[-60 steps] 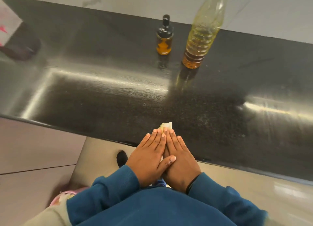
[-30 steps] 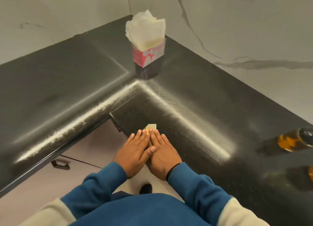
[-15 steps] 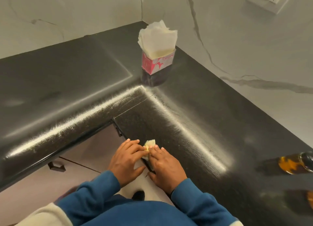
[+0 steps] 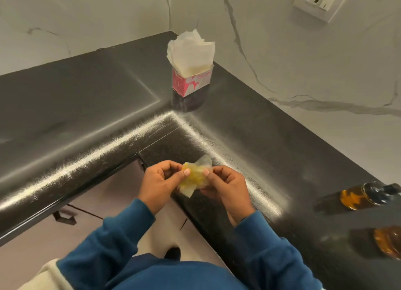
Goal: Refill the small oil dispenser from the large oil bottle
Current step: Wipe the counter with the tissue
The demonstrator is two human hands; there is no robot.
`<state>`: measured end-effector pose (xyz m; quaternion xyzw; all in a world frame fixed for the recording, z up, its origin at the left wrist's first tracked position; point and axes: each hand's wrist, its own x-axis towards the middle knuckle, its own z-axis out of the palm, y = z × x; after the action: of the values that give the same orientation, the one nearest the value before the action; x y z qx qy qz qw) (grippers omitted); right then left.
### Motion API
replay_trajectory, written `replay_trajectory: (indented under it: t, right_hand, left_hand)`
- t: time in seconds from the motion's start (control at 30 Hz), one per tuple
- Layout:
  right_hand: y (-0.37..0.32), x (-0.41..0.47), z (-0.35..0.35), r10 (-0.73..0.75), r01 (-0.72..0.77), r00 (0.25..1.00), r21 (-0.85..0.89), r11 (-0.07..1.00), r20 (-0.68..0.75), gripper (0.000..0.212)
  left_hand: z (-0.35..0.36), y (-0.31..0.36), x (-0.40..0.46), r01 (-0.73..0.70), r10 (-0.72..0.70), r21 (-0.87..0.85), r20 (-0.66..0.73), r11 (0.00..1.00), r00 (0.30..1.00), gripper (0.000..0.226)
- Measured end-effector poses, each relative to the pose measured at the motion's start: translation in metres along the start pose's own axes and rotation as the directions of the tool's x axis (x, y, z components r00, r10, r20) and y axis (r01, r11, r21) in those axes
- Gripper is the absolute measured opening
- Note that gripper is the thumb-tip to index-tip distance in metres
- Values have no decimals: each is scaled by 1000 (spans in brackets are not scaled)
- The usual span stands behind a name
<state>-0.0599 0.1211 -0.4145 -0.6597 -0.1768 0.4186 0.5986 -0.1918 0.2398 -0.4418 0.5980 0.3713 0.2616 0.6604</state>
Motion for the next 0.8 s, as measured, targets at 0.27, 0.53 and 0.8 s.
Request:
replay_trajectory:
  t: [0.27, 0.53, 0.8]
  right_hand:
    - [-17, -9, 9, -66, 88, 992, 212, 973, -112, 13]
    - [-17, -9, 12, -392, 375, 912, -142, 916, -119, 42]
    - [-10, -12, 20, -604, 496, 797, -585, 642, 12, 31]
  left_hand:
    - [9, 28, -7, 240, -221, -263, 99, 934, 970, 19]
    - [3, 30, -11, 345, -300, -322, 181, 882, 936, 20]
    - [-1, 35, -13, 398, -296, -399, 293, 826, 909, 39]
